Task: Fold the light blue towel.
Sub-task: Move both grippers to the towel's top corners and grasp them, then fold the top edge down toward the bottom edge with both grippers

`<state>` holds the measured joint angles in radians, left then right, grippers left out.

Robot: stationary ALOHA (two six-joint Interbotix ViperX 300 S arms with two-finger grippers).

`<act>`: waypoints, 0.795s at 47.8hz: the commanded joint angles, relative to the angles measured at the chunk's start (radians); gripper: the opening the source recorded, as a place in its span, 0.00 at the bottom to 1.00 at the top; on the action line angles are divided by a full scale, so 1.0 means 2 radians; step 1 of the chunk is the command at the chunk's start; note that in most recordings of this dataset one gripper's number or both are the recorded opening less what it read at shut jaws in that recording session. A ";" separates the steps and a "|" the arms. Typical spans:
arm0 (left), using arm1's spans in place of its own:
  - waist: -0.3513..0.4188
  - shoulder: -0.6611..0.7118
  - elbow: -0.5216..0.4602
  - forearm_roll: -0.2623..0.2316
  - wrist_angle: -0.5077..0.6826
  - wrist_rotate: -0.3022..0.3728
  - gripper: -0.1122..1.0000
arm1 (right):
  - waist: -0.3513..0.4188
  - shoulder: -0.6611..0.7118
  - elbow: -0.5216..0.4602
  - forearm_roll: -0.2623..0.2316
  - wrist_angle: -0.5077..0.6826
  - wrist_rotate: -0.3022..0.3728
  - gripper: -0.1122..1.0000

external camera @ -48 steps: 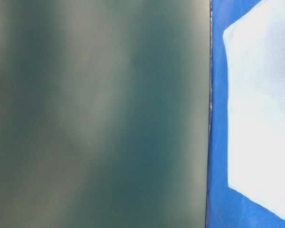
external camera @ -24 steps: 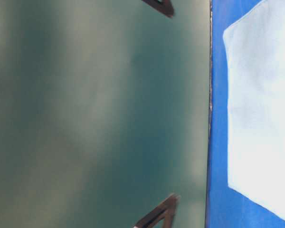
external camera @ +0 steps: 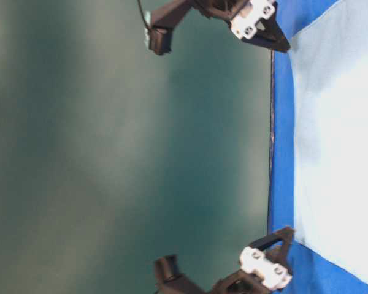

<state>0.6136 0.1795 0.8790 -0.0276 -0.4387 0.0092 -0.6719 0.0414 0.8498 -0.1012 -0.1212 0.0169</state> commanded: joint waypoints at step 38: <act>-0.012 0.015 -0.029 0.002 0.038 0.027 0.11 | -0.025 0.017 -0.008 -0.007 -0.023 -0.001 0.10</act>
<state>0.6075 0.2546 0.8115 -0.0261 -0.3881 0.0568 -0.7210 0.1104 0.8452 -0.1120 -0.1672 0.0169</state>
